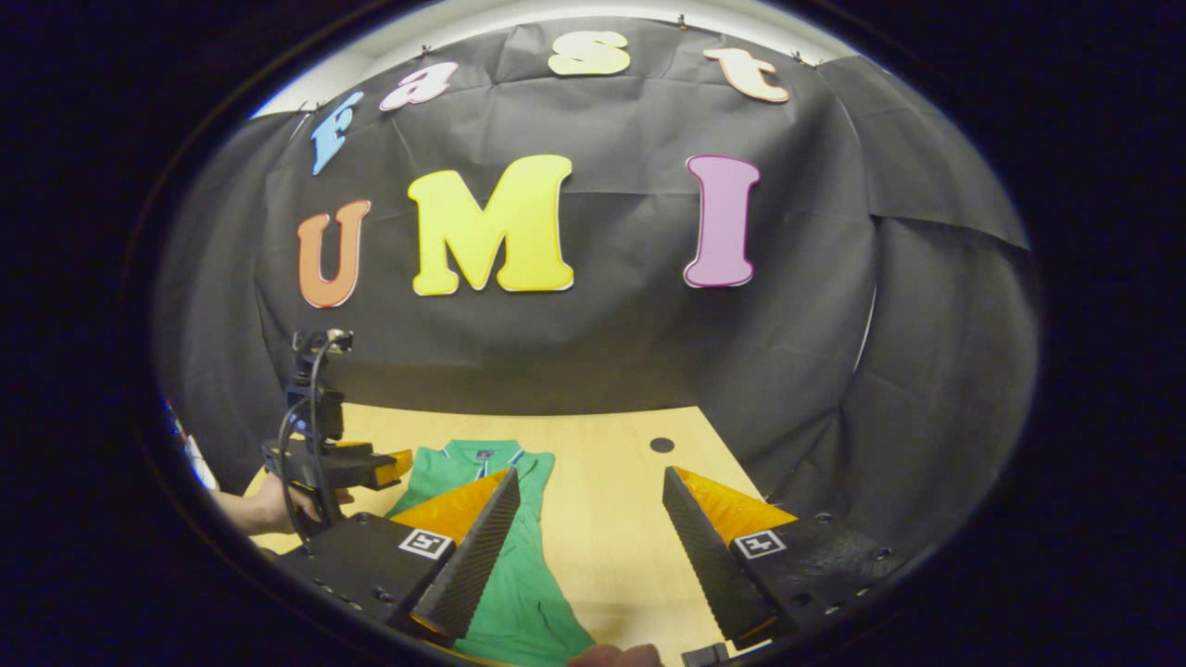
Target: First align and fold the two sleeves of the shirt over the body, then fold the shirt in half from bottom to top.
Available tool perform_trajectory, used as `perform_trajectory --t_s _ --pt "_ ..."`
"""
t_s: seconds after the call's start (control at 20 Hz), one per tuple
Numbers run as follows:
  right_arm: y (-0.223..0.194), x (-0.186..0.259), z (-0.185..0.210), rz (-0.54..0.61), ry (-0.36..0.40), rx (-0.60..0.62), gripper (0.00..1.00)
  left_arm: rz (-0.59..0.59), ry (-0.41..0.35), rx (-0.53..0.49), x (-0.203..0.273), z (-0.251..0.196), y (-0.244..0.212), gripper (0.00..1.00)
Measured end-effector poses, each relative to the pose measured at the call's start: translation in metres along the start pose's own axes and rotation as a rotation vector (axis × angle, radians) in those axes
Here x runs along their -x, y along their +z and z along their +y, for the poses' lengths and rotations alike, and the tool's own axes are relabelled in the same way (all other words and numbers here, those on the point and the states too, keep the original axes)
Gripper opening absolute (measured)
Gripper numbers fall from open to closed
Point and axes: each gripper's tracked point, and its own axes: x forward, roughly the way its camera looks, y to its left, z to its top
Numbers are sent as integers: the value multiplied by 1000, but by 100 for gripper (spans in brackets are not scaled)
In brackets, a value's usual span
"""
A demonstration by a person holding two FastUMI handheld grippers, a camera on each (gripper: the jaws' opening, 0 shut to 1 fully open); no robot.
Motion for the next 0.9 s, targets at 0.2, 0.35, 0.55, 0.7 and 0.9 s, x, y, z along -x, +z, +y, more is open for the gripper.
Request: perform_trajectory --t_s 0.2,0.35,0.55,0.7,0.9 --pt "-7 -4 10 8 90 27 94 -51 8 -5 54 9 9 100" --pt "-23 -5 9 49 147 57 94 -53 22 3 92 19 5 100" --pt "-50 0 14 111 220 164 94 -7 26 -43 135 31 -21 100" --pt "-77 13 23 168 300 160 94 98 37 -65 168 44 -65 100" --pt "-134 28 13 324 308 158 96 303 10 2 203 44 -135 100"
